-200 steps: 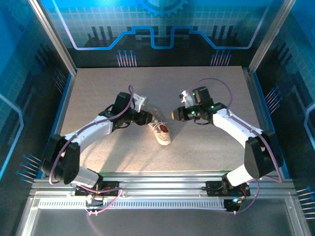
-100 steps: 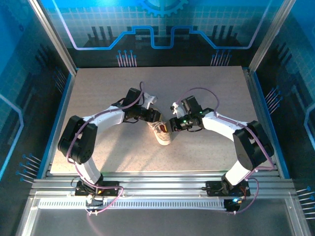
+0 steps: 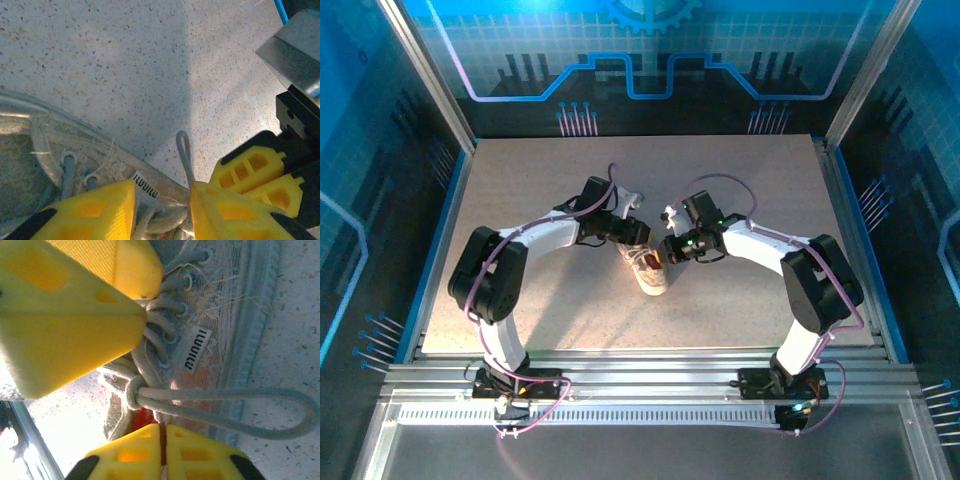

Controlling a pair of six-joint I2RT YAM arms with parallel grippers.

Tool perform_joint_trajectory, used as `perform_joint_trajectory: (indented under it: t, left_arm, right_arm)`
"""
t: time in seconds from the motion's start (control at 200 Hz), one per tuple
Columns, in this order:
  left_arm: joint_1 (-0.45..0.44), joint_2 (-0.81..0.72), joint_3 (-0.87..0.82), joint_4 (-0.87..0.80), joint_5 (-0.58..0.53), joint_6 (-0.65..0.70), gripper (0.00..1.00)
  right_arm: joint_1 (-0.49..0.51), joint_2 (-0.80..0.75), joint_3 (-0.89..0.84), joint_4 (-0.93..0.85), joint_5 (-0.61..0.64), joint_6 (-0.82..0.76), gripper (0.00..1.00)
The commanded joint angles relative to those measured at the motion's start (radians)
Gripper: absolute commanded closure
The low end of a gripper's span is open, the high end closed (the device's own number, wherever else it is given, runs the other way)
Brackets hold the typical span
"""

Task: Tie the shoes

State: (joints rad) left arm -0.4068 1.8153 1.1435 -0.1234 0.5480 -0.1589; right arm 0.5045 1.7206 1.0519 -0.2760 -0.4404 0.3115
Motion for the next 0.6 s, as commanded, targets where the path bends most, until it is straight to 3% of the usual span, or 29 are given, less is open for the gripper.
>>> perform_joint_trajectory:
  t: [0.0, 0.32, 0.425, 0.595]
  left_arm:
    - [0.005, 0.025, 0.021, -0.021, 0.022, -0.022, 0.66]
    - [0.006, -0.028, -0.022, 0.012, 0.007, 0.016, 0.66]
    - [-0.002, -0.104, -0.052, 0.018, -0.007, 0.156, 0.65]
    - [-0.025, -0.199, -0.133, 0.034, -0.018, 0.499, 0.65]
  right_arm:
    - [-0.004, -0.022, -0.004, 0.017, 0.017, 0.011, 0.96]
    - [-0.013, -0.058, -0.02, -0.006, 0.022, -0.003, 1.0]
    - [-0.017, -0.057, -0.02, -0.005, 0.014, -0.003, 0.99]
    - [-0.037, -0.05, -0.028, 0.027, -0.029, 0.013, 0.99]
